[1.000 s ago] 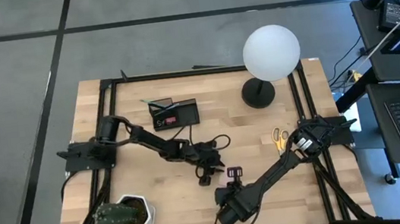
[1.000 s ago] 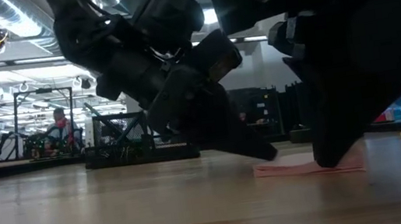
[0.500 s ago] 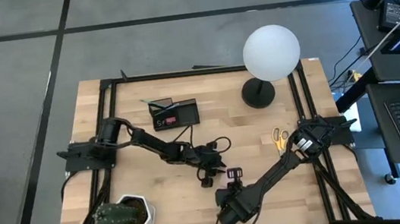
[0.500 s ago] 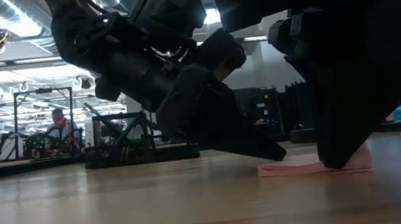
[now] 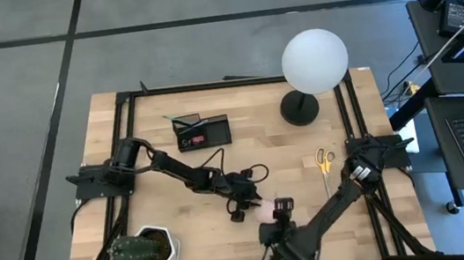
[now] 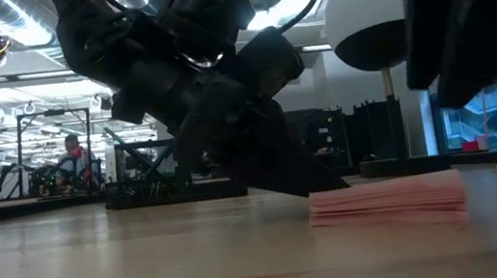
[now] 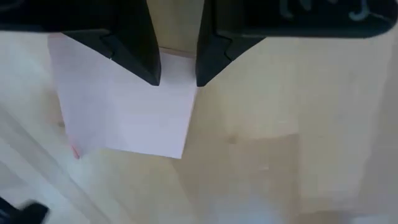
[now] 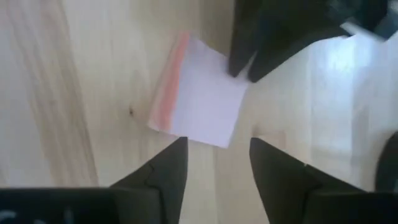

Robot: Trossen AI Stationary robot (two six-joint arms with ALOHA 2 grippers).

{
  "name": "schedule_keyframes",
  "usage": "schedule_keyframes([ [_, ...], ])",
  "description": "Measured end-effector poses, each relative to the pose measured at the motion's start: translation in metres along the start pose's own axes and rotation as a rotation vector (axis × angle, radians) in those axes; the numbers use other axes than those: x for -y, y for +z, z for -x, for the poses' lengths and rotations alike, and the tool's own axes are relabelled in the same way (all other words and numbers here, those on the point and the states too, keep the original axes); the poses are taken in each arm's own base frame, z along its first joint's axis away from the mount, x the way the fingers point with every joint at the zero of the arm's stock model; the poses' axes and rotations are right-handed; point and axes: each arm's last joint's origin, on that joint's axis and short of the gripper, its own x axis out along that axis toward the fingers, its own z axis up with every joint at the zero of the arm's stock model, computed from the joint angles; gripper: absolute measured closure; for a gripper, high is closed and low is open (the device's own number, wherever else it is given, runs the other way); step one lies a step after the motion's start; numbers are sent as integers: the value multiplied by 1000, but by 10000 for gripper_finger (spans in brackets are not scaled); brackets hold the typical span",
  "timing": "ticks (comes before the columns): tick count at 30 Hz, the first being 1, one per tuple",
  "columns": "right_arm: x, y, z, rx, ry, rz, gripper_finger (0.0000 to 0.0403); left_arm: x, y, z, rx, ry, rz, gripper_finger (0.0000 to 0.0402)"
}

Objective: Pick and place office supplies into organizer
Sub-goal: Put the pink sticky notes into the desk organizer

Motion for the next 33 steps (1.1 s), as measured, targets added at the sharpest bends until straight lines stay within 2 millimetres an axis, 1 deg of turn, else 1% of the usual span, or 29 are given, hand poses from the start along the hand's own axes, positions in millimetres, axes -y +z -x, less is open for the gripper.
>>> schedule_keyframes([
  [6, -21, -24, 7, 106, -70, 133, 217, 11, -1, -1, -7, -37, -66, 304],
  [8, -26, -26, 8, 170, -95, 135, 217, 12, -1, -1, -7, -38, -68, 304],
  [10, -30, -25, 5, 241, -107, 107, 217, 12, -1, -1, -7, -38, -70, 304],
  [13, -37, -23, -1, 287, -80, 97, 217, 11, -1, -1, -7, -37, -68, 304],
  [17, -41, -25, -9, 274, -54, 183, 217, 11, -1, -1, -7, -36, -64, 304],
  [26, -42, -35, -23, 189, -55, 319, 217, 11, -1, -1, -6, -35, -63, 304],
  [31, -40, -45, -39, 131, -79, 415, 217, 11, 0, -1, 0, -61, -63, 304],
  [33, -38, -46, -43, 129, -85, 430, 217, 12, 0, -1, 1, -69, -63, 304],
])
